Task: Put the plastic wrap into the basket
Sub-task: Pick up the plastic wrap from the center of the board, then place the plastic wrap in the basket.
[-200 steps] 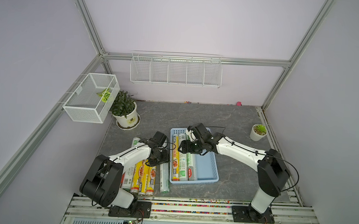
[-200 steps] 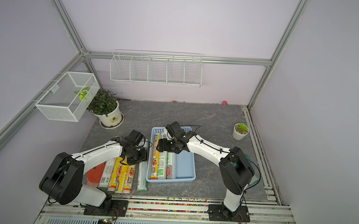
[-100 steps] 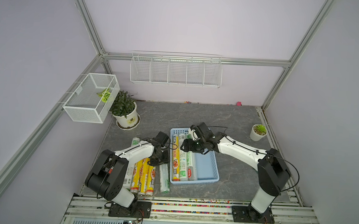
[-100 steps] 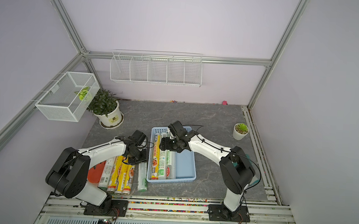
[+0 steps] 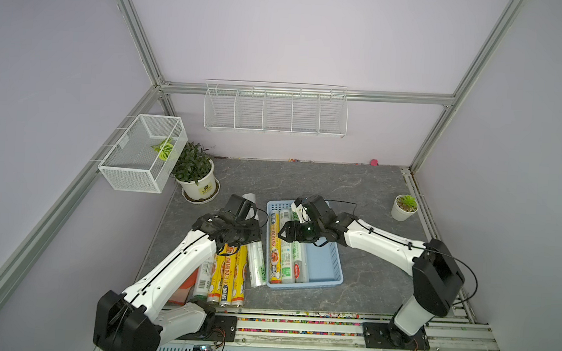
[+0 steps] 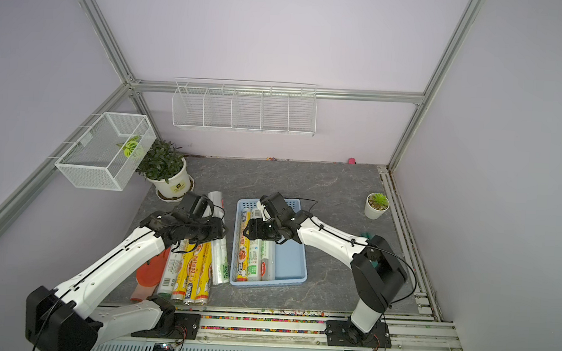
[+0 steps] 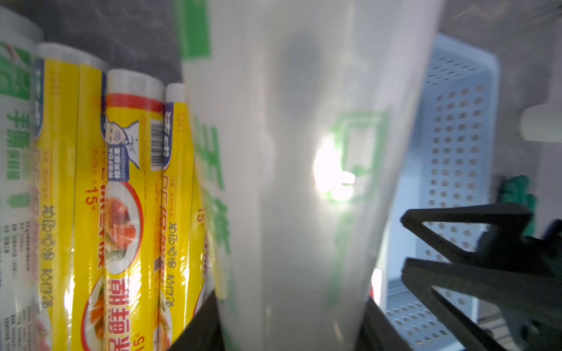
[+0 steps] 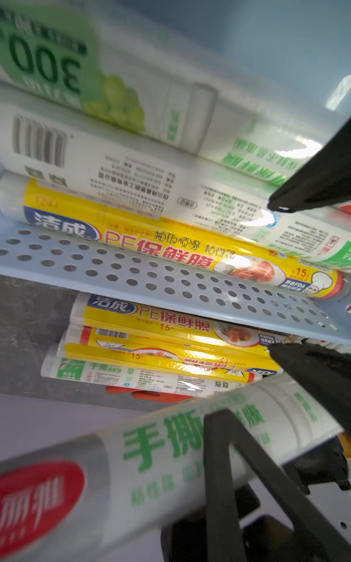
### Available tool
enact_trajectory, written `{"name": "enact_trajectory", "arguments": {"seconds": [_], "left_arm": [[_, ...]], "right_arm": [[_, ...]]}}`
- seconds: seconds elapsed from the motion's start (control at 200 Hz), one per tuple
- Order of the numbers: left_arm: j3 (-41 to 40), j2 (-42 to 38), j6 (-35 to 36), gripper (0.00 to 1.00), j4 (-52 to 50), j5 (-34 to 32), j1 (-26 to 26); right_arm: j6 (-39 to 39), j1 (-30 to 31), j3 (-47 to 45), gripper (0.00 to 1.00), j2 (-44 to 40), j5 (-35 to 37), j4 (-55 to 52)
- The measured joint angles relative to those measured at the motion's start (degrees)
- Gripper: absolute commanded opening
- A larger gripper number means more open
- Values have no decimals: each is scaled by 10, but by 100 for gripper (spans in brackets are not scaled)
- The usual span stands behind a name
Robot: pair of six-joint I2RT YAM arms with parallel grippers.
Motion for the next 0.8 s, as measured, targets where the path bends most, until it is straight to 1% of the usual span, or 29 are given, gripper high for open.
{"name": "enact_trajectory", "arguments": {"seconds": [0.095,0.17,0.235,0.325,0.405,0.51,0.685,0.805], "left_arm": [[9,-17,-10,21,48,32,-3],[30,-2,-14,21,91,52,-17],[66,35,-15,22,125,64,-39],[142,122,-21,21,163,90,-65],[207,204,-32,21,184,110,-80],[252,290,-44,21,190,116,-95],[282,381,-59,21,155,112,-124],[311,428,-70,21,120,101,-146]], "right_arm": [[7,-22,-26,74,-64,45,-14],[18,-56,-49,74,-118,80,-24],[21,-92,-76,74,-163,104,-23],[28,-148,-113,74,-204,116,-28],[31,-191,-134,74,-211,106,-36],[30,-225,-154,74,-211,81,-54],[27,-229,-174,74,-212,23,-51],[27,-229,-185,74,-211,0,-47]]}}
